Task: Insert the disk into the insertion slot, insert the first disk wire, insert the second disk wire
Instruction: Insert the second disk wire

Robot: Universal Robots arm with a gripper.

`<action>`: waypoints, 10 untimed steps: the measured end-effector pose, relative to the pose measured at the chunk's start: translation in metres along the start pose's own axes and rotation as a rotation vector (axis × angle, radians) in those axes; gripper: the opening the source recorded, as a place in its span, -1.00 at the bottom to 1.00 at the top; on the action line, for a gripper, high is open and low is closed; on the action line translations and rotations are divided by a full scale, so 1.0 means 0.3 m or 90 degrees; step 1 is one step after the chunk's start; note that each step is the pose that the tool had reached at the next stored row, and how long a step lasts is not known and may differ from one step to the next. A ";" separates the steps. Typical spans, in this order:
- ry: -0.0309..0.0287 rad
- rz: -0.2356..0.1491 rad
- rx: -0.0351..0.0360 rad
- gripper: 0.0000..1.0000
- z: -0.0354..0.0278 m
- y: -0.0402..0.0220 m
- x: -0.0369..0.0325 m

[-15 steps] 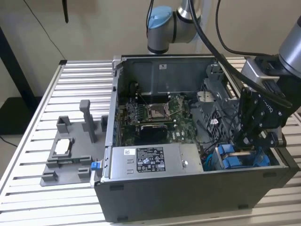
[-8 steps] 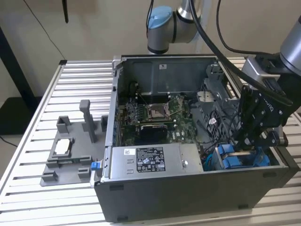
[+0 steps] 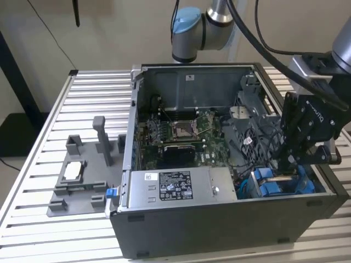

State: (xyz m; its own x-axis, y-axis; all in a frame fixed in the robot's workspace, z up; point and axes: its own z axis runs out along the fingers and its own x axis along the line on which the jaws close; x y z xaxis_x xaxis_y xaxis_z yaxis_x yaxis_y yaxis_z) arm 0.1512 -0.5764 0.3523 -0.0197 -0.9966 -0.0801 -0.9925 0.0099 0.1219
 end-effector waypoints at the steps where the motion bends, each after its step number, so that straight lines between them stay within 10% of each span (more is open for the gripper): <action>1: 0.0000 0.000 0.0000 -0.51 -0.005 0.001 0.000; 10: -0.0001 0.001 0.0001 -0.51 -0.043 0.005 -0.004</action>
State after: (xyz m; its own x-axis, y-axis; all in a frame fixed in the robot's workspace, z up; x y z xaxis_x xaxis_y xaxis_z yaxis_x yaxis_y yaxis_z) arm 0.1512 -0.5764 0.3654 -0.0216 -0.9966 -0.0800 -0.9925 0.0117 0.1219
